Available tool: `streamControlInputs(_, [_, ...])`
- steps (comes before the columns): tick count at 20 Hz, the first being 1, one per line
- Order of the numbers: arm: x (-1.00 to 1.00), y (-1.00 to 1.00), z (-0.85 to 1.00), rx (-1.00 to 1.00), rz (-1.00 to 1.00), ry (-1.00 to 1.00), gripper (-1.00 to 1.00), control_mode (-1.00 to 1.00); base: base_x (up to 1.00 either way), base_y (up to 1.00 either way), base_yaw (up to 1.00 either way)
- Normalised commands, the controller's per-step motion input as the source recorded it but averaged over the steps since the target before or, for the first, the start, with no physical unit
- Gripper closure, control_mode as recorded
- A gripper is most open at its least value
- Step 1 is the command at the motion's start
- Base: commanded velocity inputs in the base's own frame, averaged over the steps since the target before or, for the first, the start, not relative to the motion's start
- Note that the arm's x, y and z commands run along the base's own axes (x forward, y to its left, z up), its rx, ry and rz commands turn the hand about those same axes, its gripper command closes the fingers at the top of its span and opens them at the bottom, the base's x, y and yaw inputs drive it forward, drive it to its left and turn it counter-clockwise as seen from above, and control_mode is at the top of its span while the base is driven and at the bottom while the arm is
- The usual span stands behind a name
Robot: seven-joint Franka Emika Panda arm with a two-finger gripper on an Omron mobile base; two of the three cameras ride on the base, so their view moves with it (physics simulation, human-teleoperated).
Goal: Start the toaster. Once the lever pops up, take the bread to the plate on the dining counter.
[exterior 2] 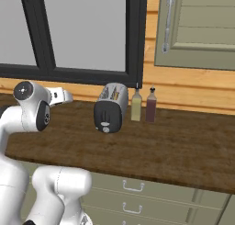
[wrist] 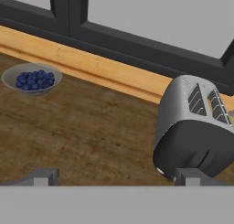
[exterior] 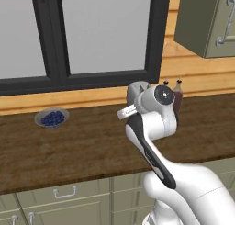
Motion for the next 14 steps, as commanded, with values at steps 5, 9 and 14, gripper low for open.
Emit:
streamControlInputs(5, [0.0, 0.0, 0.0, 0.0, 0.0, 0.0, -1.0, -1.0, 0.0, 0.0, 0.0])
streamControlInputs(9, [0.0, 0.0, 0.0, 0.0, 0.0, 0.0, -1.0, -1.0, 0.0, 0.0, 0.0])
streamControlInputs(14, [0.0, 0.0, 0.0, 0.0, 0.0, 0.0, -1.0, -1.0, 0.0, 0.0, 0.0])
